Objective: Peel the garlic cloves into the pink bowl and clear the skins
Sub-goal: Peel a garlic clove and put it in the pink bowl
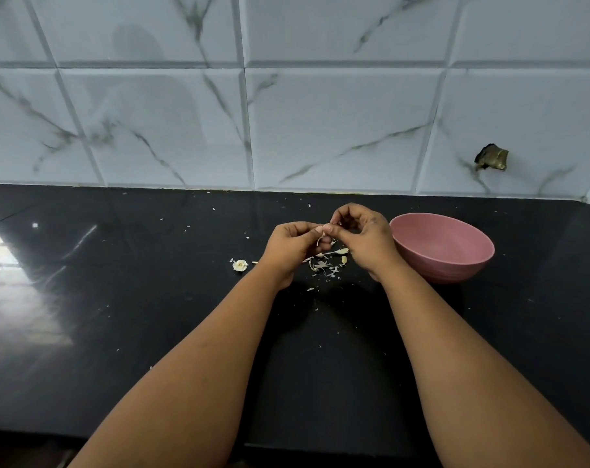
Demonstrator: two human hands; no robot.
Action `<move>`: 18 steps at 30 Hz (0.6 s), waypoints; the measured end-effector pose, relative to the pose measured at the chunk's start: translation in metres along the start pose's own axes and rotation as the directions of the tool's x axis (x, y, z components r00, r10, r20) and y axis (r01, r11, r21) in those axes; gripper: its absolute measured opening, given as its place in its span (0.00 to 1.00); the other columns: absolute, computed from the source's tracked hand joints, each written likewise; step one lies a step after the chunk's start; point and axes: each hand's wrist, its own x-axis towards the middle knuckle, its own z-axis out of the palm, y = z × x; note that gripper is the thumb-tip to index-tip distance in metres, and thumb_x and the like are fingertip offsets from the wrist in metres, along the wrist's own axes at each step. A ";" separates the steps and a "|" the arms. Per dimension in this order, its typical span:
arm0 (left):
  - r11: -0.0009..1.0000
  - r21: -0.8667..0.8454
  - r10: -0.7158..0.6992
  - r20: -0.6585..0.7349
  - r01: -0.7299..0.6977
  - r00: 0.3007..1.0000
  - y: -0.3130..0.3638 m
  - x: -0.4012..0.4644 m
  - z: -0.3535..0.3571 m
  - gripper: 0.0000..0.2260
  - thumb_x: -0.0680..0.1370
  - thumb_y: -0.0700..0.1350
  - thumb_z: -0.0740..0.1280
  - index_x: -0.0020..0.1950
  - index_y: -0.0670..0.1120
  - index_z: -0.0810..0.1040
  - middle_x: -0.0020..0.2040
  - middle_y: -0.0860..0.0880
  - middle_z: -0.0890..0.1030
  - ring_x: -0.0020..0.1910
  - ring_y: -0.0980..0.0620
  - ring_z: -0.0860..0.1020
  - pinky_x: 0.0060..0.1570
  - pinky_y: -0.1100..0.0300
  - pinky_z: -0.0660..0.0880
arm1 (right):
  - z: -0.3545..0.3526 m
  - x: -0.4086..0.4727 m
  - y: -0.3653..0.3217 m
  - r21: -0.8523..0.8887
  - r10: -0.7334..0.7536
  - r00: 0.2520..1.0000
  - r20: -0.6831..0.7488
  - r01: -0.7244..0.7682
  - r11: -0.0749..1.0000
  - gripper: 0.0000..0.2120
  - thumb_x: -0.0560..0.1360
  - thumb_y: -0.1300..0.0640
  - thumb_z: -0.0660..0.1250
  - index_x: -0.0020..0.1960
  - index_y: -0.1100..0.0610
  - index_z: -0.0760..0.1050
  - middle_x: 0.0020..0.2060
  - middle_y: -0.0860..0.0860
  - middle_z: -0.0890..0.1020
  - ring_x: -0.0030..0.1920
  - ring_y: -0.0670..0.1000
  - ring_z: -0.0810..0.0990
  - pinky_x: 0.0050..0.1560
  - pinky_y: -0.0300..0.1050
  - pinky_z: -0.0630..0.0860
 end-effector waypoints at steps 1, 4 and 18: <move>1.000 -0.009 -0.008 0.010 0.008 1.000 0.000 0.000 -0.001 0.08 0.81 0.36 0.64 0.54 0.32 0.79 0.38 0.43 0.81 0.33 0.56 0.81 0.37 0.68 0.77 | -0.001 0.000 0.000 -0.019 -0.009 1.000 0.015 0.009 1.000 0.10 0.70 0.61 0.76 0.38 0.50 0.76 0.35 0.47 0.80 0.37 0.45 0.78 0.43 0.42 0.76; 0.999 -0.037 -0.024 0.036 0.026 0.999 0.001 -0.001 -0.001 0.06 0.81 0.36 0.64 0.50 0.34 0.80 0.37 0.43 0.81 0.34 0.55 0.82 0.37 0.68 0.77 | -0.004 0.001 -0.001 -0.072 -0.036 0.997 0.070 0.041 0.997 0.10 0.72 0.61 0.74 0.39 0.50 0.75 0.34 0.45 0.78 0.36 0.44 0.76 0.41 0.37 0.74; 0.956 -0.262 -0.133 0.021 0.134 0.991 0.005 -0.003 0.003 0.10 0.80 0.45 0.67 0.46 0.39 0.80 0.35 0.46 0.83 0.35 0.53 0.84 0.36 0.68 0.79 | 0.002 -0.002 -0.006 -0.200 -0.088 0.996 0.012 0.089 0.976 0.07 0.73 0.61 0.73 0.41 0.53 0.76 0.37 0.46 0.80 0.37 0.44 0.78 0.40 0.38 0.76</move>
